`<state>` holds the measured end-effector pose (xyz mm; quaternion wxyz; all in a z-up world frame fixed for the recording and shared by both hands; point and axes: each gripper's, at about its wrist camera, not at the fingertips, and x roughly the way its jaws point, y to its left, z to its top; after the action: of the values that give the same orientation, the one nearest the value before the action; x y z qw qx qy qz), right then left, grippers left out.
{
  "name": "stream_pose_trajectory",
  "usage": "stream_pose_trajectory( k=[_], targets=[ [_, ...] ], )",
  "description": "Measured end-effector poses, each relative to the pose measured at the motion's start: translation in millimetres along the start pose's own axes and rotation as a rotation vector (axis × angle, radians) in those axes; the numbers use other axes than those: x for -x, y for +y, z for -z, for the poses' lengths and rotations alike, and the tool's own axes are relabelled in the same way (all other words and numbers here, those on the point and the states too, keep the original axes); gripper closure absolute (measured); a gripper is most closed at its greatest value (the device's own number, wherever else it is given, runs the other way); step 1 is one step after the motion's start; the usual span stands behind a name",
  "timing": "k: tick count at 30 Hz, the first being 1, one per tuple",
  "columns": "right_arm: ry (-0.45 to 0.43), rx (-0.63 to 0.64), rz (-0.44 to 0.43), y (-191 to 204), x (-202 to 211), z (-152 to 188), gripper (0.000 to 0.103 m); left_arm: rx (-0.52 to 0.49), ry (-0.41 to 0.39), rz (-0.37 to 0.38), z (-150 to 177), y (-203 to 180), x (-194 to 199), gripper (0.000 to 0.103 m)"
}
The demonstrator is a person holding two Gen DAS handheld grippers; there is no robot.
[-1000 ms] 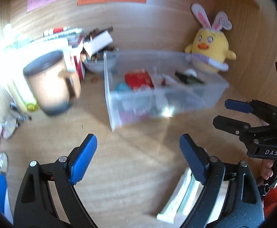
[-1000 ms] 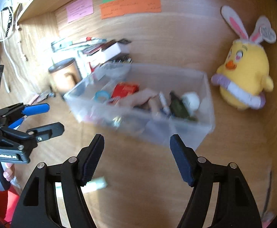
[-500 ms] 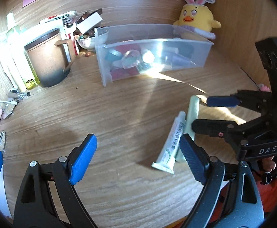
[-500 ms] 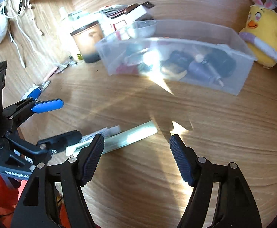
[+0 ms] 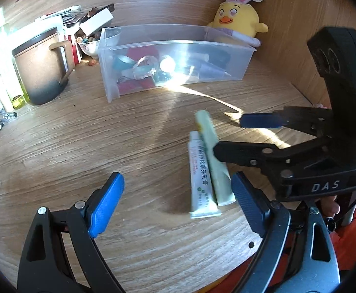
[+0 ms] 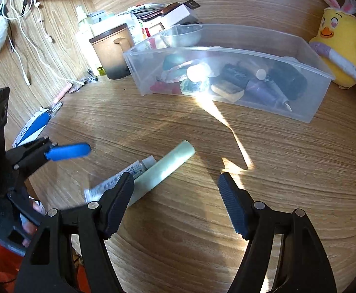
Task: Organize objects
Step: 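Move both open grippers down toward the white tube and pale green tube, then grasp the white tube with the left gripper while the right gripper grasps the pale green tube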
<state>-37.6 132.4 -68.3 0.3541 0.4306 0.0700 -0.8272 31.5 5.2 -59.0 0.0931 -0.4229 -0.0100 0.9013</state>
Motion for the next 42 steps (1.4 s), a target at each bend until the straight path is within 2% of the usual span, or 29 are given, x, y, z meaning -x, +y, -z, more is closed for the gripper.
stream_pose_trajectory(
  k=[8,14,18,22,25,28,29,33,35,36,37,39,40,41,42],
  targets=[
    [0.008,0.024,-0.037,14,-6,-8,0.035,0.014,-0.032,-0.066,4,14,20,0.013],
    [0.004,0.052,-0.007,22,-10,-6,0.035,0.066,-0.008,-0.057,6,27,14,0.013],
    [-0.002,0.050,0.014,13,-5,1,0.034,0.086,-0.004,-0.037,4,28,10,0.013],
    [-0.008,0.058,0.085,3,0,6,0.034,0.097,-0.004,-0.015,-1,24,5,0.013],
    [-0.011,0.038,0.086,-6,2,6,0.034,0.094,-0.004,-0.010,-4,18,0,0.015],
    [-0.021,0.025,0.070,-9,3,5,0.035,0.087,0.002,-0.005,-6,14,-6,0.027],
    [-0.025,0.028,0.077,-9,3,5,0.039,0.078,-0.004,-0.020,-7,12,-6,0.029],
    [-0.035,0.066,0.100,-3,2,5,0.064,0.052,-0.011,-0.023,-8,6,-9,0.045],
    [-0.043,0.081,0.113,-1,1,6,0.071,0.037,-0.019,-0.031,-9,3,-10,0.053],
    [-0.047,0.086,0.117,0,1,6,0.078,0.028,-0.023,-0.035,-8,1,-11,0.060],
    [-0.051,0.091,0.120,1,1,6,0.081,0.017,-0.028,-0.044,-8,-1,-11,0.067],
    [-0.061,0.096,0.130,1,1,8,0.087,0.004,-0.037,-0.036,-8,-4,-12,0.075],
    [-0.064,0.096,0.133,1,0,8,0.089,0.000,-0.039,-0.025,-8,-5,-13,0.084],
    [-0.066,0.094,0.132,0,1,8,0.089,-0.003,-0.039,-0.022,-9,-5,-13,0.088],
    [-0.067,0.090,0.128,0,1,7,0.089,-0.004,-0.039,-0.024,-10,-5,-14,0.087]
  ],
)
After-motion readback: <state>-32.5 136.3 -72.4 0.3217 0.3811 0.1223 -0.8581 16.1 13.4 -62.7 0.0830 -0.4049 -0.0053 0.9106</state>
